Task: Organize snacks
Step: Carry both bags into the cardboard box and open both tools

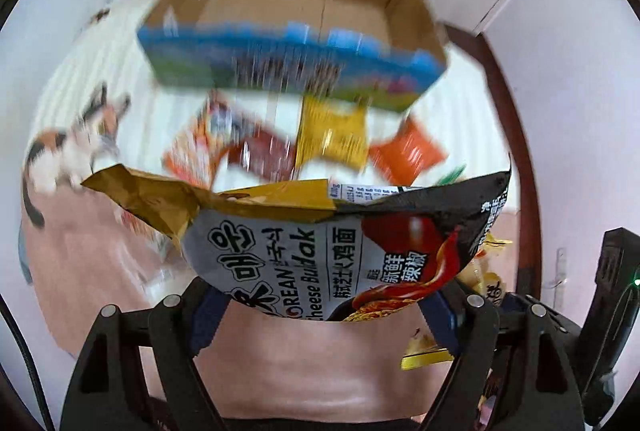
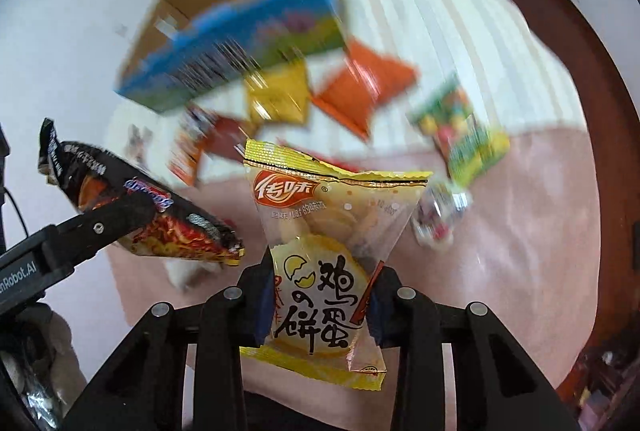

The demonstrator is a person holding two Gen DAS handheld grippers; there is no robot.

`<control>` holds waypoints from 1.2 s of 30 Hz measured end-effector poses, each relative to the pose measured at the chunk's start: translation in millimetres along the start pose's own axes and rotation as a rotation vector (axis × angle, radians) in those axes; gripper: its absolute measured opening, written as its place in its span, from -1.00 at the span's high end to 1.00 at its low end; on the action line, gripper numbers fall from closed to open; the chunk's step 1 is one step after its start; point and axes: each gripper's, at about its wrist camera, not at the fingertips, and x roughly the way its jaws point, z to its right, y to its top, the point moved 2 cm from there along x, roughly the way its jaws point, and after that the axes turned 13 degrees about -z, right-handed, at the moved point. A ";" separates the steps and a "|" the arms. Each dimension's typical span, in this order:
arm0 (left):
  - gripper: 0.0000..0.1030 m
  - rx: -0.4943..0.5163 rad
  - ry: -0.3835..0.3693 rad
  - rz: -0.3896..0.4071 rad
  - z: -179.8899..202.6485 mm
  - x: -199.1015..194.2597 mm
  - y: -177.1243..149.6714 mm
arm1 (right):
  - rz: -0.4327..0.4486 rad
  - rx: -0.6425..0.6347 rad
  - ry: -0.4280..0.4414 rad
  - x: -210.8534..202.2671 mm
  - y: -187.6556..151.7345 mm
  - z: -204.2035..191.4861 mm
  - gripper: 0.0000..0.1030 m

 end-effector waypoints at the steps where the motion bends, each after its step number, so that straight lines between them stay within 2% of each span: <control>1: -0.61 0.010 -0.007 0.026 -0.5 -15.7 9.6 | 0.034 -0.013 0.010 -11.5 11.4 -10.3 0.26; 5: -0.61 0.049 -0.031 0.093 1.0 -60.5 54.2 | 0.140 -0.054 0.045 -55.2 47.7 -48.7 0.26; 8: -0.61 0.075 -0.038 0.123 -7.6 -82.6 99.6 | 0.216 -0.070 0.048 -81.0 80.1 -70.3 0.26; 11: -0.61 0.089 -0.008 0.120 -20.1 -85.2 151.7 | 0.255 -0.060 0.044 -85.6 122.4 -88.7 0.26; 16: -0.61 0.094 0.006 0.036 -43.4 -59.5 233.9 | 0.285 -0.073 0.000 -68.8 200.6 -114.4 0.26; 21: -0.61 0.104 0.025 -0.084 -68.1 -6.0 296.8 | 0.240 -0.080 -0.041 -23.3 271.3 -123.9 0.26; 27: -0.61 0.087 0.025 -0.223 -85.1 58.3 338.2 | 0.159 -0.083 -0.079 33.5 327.9 -119.7 0.26; 32: -0.61 0.094 0.064 -0.259 -82.4 84.8 360.5 | 0.114 -0.085 -0.115 67.4 356.9 -113.6 0.26; 36: -0.61 0.093 0.084 -0.252 -85.2 96.6 380.0 | 0.058 -0.063 -0.081 88.2 373.9 -100.7 0.16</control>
